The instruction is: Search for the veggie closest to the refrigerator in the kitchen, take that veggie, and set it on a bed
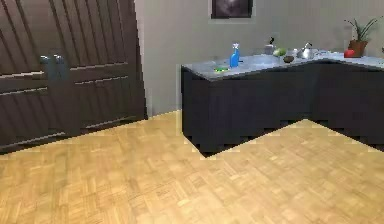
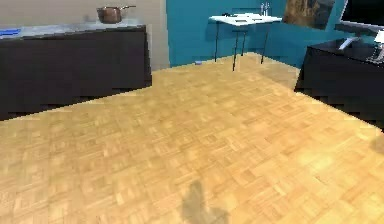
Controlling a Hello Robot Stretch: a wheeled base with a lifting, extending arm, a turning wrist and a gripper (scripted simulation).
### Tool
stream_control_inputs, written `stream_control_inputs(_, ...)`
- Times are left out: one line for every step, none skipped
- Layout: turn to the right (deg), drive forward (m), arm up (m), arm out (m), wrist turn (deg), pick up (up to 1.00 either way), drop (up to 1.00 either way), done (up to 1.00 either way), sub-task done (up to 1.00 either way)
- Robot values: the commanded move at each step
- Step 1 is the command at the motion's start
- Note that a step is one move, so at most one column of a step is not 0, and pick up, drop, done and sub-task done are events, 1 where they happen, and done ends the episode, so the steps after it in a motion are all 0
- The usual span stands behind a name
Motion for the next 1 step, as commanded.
stream_control_inputs(30.0, 0.0, 0.0, 0.0, 0.0, 0.0, 0.0, 0.0, 0.0)
